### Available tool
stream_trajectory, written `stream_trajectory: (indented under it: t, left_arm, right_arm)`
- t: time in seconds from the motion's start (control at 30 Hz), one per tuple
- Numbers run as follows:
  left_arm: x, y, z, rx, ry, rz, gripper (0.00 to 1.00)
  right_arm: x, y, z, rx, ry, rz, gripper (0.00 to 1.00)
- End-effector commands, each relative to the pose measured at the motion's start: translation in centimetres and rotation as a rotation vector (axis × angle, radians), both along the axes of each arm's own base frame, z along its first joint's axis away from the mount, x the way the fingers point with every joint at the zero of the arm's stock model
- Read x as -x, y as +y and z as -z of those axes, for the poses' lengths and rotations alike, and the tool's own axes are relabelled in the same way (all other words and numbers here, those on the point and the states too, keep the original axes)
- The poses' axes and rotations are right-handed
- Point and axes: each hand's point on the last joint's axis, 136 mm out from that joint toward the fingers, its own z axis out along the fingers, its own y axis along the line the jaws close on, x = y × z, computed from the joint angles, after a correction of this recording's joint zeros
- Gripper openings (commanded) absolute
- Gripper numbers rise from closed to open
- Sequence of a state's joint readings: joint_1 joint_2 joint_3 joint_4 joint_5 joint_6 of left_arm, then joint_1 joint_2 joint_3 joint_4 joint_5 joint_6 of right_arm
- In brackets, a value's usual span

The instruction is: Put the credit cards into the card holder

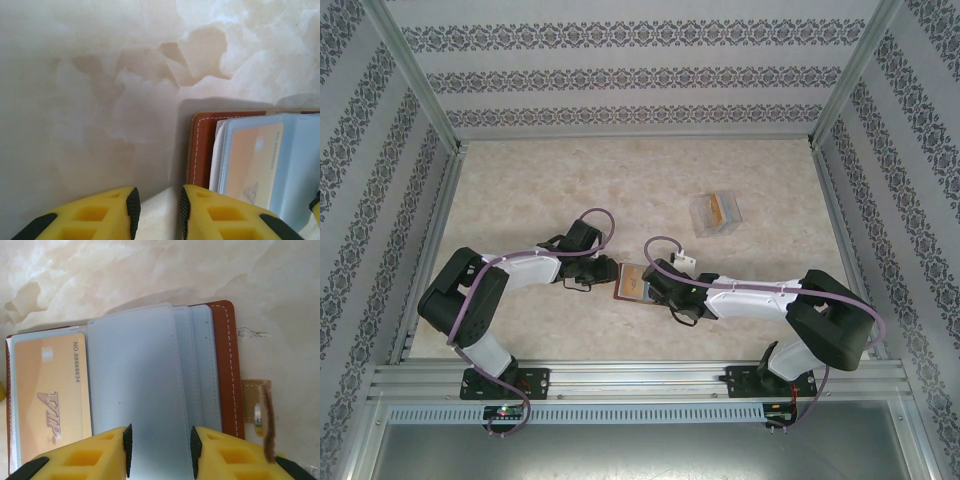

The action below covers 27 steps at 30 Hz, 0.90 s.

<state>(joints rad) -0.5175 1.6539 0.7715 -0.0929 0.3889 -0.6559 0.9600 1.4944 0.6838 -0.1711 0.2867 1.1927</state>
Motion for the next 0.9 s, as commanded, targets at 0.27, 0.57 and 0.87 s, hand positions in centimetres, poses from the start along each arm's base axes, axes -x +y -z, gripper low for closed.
stream_trajectory:
  t: [0.27, 0.57, 0.87]
  left_arm:
    - [2.8, -1.0, 2.7, 0.015, 0.096, 0.058, 0.32]
    - [2.8, -0.9, 2.8, 0.012, 0.098, 0.058, 0.32]
    - [2.6, -1.0, 2.4, 0.013, 0.089, 0.061, 0.32]
  right_arm:
    - [-0.7, 1.2, 0.2, -0.091, -0.029, -0.016, 0.41]
    - [-1.2, 1.5, 0.3, -0.194, -0.042, -0.011, 0.42]
    - [-2.2, 3.2, -1.5, -0.288, -0.101, -0.086, 0.42]
